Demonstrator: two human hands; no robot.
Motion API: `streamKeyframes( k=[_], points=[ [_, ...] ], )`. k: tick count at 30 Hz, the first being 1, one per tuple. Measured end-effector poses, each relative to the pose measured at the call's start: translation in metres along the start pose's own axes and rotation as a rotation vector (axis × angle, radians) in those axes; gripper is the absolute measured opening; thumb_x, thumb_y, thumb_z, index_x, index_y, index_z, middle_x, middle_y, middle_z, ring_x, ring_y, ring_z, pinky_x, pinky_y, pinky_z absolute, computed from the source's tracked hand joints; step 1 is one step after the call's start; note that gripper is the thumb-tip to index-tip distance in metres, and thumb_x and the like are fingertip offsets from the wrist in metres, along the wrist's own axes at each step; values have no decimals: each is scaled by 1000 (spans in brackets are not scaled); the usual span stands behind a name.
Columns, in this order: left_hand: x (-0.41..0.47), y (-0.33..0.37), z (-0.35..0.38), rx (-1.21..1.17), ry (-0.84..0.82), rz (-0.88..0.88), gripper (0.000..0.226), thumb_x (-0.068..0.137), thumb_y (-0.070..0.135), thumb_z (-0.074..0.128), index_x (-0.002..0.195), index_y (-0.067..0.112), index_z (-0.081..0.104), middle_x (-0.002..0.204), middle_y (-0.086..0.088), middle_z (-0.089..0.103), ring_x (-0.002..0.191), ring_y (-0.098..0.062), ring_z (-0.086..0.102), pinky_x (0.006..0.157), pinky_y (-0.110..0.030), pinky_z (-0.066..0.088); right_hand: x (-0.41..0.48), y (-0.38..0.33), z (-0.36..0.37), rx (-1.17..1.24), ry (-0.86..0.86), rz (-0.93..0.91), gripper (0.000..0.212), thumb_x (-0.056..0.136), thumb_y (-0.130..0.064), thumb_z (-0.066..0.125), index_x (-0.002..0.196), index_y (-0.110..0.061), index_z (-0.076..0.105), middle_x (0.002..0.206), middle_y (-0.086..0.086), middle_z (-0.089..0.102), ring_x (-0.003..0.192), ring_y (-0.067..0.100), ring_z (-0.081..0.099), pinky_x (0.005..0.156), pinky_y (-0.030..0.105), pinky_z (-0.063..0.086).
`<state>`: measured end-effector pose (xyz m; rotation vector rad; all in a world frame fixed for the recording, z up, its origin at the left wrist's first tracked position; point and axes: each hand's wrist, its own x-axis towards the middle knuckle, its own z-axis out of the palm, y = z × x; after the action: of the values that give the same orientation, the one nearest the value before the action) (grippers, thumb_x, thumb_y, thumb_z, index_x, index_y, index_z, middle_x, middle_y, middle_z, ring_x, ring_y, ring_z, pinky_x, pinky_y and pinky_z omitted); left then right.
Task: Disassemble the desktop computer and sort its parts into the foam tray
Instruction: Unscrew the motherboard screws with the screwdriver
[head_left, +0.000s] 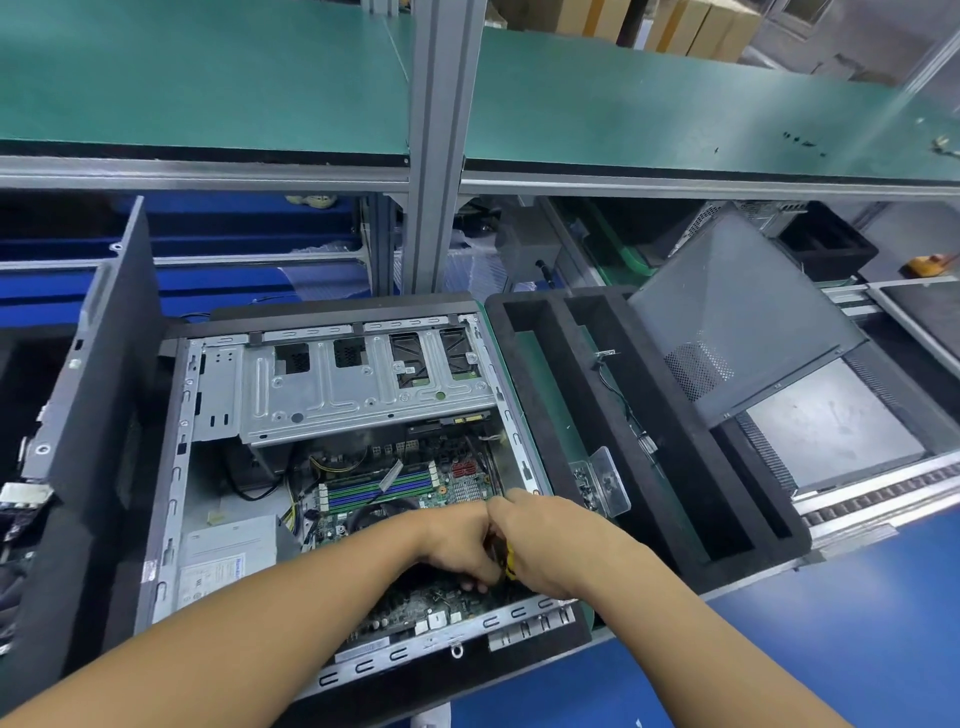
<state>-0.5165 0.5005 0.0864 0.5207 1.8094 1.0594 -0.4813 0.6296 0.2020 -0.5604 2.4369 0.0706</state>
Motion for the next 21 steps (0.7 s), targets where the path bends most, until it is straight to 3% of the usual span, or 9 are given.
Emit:
streamKeyframes(
  k=[3,7,9,12,16,21],
  points=[
    [1,-1,-2,-57,-40,22,17,80,-4,67,79,13,67,60,6,69,58,-9,67,54,-20,55,-2,1,-1,-11,-4,-12,37,91,-10,57,125,-14,46,116,7,48,105,32,57,80,41,48],
    [3,-2,0,-73,-12,62,10,79,4,78,86,5,71,61,9,68,56,-9,64,56,-24,57,-5,1,0,32,8,2,36,92,-26,55,124,-13,46,118,8,48,107,32,56,81,39,45],
    [2,1,0,-32,-6,89,16,76,10,81,76,23,71,62,15,68,56,-3,63,54,-19,54,-4,0,1,41,48,20,35,96,-35,50,123,-13,46,119,9,51,108,33,57,80,39,45],
    [-1,6,0,54,-18,129,19,73,22,85,73,34,70,67,24,67,58,4,61,56,-12,47,-1,-2,4,-41,94,42,38,100,-40,47,125,-11,49,118,13,58,106,34,59,71,37,41],
    [-1,6,-1,-23,-40,85,29,74,8,84,68,35,72,70,15,70,66,-9,65,57,-23,54,-1,-3,5,-106,106,18,37,99,-32,46,129,-10,49,117,16,60,104,36,60,70,37,42],
    [-2,7,-4,-82,-49,52,34,76,-4,77,69,28,73,73,11,72,69,-7,69,58,-21,55,-3,-1,3,-41,55,0,37,90,-21,54,126,-11,49,120,11,58,108,33,59,87,43,52]
  ],
)
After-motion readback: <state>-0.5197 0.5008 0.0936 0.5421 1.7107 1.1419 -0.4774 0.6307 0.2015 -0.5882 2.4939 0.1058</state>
